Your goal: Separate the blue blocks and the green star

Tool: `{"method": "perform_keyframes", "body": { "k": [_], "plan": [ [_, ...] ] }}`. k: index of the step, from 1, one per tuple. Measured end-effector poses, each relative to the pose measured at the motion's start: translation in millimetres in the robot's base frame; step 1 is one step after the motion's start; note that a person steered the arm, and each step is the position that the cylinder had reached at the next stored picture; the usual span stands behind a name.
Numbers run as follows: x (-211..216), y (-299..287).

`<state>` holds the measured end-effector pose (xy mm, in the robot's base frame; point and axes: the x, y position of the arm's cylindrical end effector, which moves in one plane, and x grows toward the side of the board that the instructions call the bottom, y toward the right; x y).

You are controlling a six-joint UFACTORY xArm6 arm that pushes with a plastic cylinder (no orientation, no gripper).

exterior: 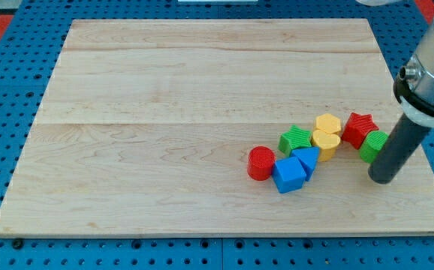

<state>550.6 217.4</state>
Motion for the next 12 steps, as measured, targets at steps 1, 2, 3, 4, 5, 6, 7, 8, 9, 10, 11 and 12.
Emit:
{"method": "perform_keyframes", "body": {
  "k": [1,2,3,4,5,6,7,8,9,10,11,12],
  "plan": [
    [18,-32],
    [22,-94],
    [-3,-105],
    [-36,-105],
    [-53,-120],
    [-66,-126],
    [-35,-123],
    [-30,-112],
    [-56,-104],
    [-90,-101],
    [-116,-98],
    [-161,-114]
  ]
}}
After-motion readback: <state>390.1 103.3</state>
